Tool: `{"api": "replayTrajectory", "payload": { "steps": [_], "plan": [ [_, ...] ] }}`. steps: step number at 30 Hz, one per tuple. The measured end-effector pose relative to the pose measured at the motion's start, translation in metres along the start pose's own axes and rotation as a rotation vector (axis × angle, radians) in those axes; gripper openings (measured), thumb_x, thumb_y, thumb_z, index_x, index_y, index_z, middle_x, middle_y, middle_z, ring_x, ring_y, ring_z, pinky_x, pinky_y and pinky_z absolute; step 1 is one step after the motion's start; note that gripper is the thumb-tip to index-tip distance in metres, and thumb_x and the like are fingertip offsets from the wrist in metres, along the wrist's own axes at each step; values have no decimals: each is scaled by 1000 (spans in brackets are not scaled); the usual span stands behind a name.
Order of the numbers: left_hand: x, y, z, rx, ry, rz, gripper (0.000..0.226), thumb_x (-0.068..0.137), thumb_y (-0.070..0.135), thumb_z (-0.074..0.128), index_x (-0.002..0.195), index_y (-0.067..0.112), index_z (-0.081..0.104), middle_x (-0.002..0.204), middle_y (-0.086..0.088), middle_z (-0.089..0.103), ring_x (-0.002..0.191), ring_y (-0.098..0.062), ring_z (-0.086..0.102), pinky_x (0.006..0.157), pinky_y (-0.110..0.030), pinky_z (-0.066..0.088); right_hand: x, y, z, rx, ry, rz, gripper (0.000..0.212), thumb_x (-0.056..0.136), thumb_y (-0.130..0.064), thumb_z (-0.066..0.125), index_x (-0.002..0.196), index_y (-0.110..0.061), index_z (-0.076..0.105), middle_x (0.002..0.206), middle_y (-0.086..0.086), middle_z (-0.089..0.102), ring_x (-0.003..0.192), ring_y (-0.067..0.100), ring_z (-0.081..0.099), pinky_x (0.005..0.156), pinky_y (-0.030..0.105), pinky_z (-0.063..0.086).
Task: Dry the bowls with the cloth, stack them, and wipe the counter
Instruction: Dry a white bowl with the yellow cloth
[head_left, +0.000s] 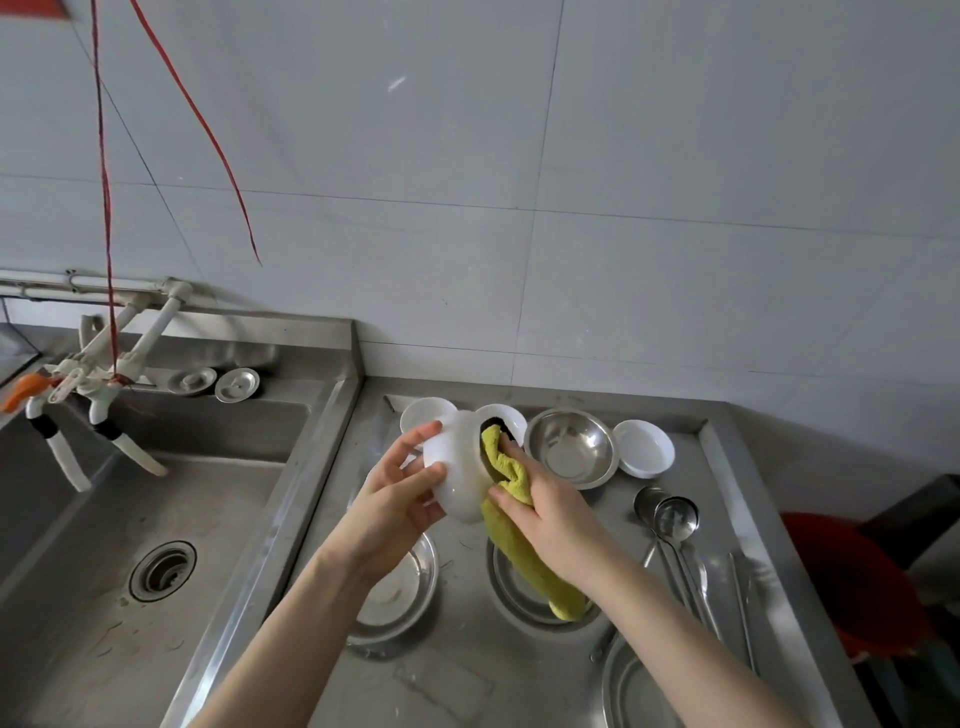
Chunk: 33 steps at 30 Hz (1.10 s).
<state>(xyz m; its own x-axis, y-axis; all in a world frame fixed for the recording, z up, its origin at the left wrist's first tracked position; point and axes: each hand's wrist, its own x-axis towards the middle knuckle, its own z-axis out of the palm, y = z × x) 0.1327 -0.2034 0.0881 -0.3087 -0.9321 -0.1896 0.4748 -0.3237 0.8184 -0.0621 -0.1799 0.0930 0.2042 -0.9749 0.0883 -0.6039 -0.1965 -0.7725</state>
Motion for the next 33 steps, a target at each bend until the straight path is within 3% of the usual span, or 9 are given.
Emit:
{"api": "replayTrajectory", "payload": {
  "steps": [3,6,11,15,18,20,23,25,33],
  "plan": [
    [7,6,-4,-21,45,41,38,83,5,61,117,23,63,98,-14,58,84,-24,64,71,-40,58,-11,0,4,-35,3,0,56,94,-32,57,140,-48,29,128,-15,53,115,5,51,90,4,35],
    [8,9,-3,28,33,58,38,83,7,59,119,22,60,97,-8,67,83,-21,66,70,-36,57,-20,-9,10,-90,75,-87,55,94,-30,57,144,-35,34,136,-18,45,123,-2,43,96,-1,28],
    [3,-1,-2,22,6,17,44,85,5,59,128,16,55,100,-19,58,81,-26,65,69,-37,59,-6,-14,10,-16,85,-98,57,95,-26,57,144,-35,30,135,-25,33,121,-16,28,97,-4,18],
    [4,-1,-3,31,14,20,48,87,6,59,132,20,52,95,-15,65,85,-26,66,73,-41,59,3,1,11,25,26,-1,63,94,-26,58,145,-37,23,145,-16,34,135,-1,30,99,-3,16],
    [9,3,-5,53,52,42,47,87,6,58,129,25,52,82,-6,69,79,-20,65,72,-40,57,-5,7,13,-39,-38,29,61,94,-30,58,144,-41,25,126,-18,47,114,-7,45,80,-9,24],
    [10,4,-8,67,54,42,49,86,6,58,130,26,52,80,-6,68,76,-19,65,68,-37,57,-13,11,17,-97,-34,28,59,94,-36,57,144,-42,27,117,-19,52,108,2,48,75,-4,30],
    [9,-1,-18,113,75,20,52,91,1,57,136,27,49,85,-10,68,79,-20,66,69,-38,59,-24,25,25,-87,-75,51,54,92,-43,54,138,-55,29,120,-13,63,107,7,58,88,21,45],
    [8,-5,-26,180,64,2,60,89,2,62,140,30,45,101,-18,69,90,-26,66,78,-47,57,-33,34,26,-127,-118,81,46,92,-49,50,137,-47,40,121,-11,64,111,10,59,92,31,47],
    [1,-43,-39,666,-59,11,65,87,4,60,142,34,39,92,-19,69,81,-24,57,83,-36,50,-50,52,-1,-338,96,270,36,96,-41,49,130,-31,52,100,-3,68,92,22,64,71,31,46]
  ]
}}
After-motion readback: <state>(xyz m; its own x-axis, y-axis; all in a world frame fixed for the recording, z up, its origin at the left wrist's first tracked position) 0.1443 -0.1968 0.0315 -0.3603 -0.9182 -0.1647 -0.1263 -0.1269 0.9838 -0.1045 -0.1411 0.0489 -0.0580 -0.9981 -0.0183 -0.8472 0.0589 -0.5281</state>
